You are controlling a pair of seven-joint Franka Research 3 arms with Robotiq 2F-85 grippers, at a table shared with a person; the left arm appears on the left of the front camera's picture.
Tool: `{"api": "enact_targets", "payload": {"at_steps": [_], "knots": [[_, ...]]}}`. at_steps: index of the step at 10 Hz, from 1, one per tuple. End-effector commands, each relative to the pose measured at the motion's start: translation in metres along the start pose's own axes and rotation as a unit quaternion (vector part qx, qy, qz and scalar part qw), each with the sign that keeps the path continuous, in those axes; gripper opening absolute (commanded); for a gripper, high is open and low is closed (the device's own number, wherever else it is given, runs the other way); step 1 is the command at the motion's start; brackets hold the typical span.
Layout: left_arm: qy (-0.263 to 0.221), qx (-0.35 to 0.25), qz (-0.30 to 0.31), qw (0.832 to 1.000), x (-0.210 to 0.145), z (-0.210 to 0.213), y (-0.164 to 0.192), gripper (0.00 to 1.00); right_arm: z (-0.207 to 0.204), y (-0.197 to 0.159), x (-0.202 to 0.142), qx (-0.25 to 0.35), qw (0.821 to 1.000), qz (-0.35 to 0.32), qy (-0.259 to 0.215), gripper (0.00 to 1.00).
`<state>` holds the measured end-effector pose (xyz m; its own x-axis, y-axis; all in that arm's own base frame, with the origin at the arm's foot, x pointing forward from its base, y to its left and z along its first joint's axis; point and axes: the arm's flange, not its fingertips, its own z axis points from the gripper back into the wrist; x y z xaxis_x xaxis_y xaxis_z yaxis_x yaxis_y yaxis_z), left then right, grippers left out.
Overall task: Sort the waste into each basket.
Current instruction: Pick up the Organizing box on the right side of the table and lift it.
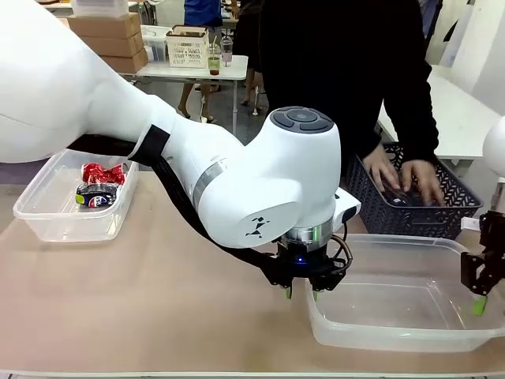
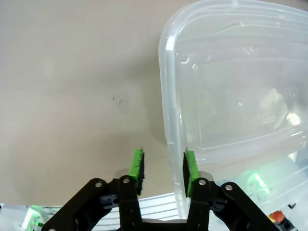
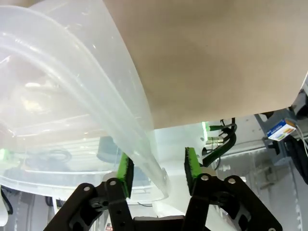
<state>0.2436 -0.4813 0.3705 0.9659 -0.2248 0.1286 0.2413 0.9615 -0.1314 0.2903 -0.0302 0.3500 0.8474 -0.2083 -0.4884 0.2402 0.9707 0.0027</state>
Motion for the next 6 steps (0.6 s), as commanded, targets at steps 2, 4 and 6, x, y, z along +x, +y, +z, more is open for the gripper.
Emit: {"api": "enact_targets", "payload": {"at_steps": [2, 4, 6], "knots": [[-0.001, 0.002, 0.013, 1.000, -0.002, -0.002, -0.007, 0.00, -0.016, -0.003, -0.012, -0.006, 1.000, -0.010, -0.016, 0.00], [-0.005, 0.010, 0.015, 1.000, -0.004, -0.001, -0.005, 0.00, -0.011, -0.004, -0.017, -0.002, 1.000, -0.004, -0.026, 0.00], [-0.020, 0.013, 0.020, 1.000, -0.006, 0.015, 0.004, 0.00, 0.003, -0.005, -0.028, -0.003, 0.999, -0.005, -0.042, 0.00]]}}
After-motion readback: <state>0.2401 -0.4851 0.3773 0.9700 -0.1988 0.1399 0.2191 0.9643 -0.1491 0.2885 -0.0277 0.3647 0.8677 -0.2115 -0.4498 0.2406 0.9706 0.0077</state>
